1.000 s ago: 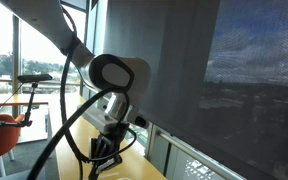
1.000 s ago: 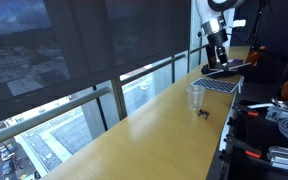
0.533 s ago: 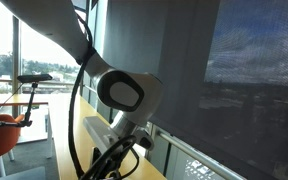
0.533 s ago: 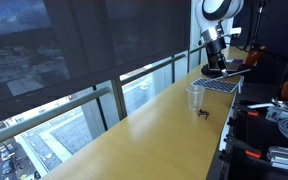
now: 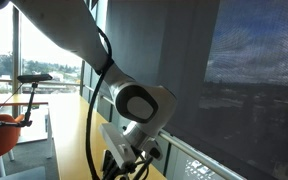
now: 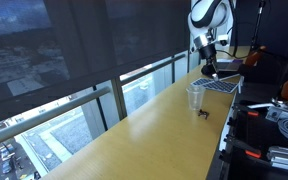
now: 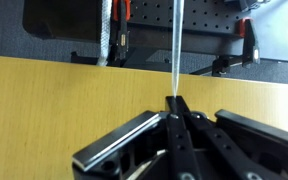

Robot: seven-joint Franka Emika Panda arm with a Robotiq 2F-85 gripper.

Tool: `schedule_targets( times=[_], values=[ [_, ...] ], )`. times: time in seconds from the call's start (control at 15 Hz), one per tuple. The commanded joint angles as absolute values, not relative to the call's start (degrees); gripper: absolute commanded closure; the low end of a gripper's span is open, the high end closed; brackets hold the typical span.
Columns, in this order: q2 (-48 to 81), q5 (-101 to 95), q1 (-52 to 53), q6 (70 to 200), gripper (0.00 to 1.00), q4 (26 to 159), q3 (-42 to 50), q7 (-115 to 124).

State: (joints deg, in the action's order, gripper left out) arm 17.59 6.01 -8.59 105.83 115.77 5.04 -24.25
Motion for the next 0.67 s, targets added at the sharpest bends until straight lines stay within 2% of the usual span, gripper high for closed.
schedule_targets(
  times=[0.0, 0.6],
  values=[
    [21.2, 8.4, -9.5, 101.5, 1.0, 111.2, 3.6, -24.5],
    [22.6, 7.6, -10.1, 96.9, 1.0, 108.8, 3.7, -23.0]
  ],
)
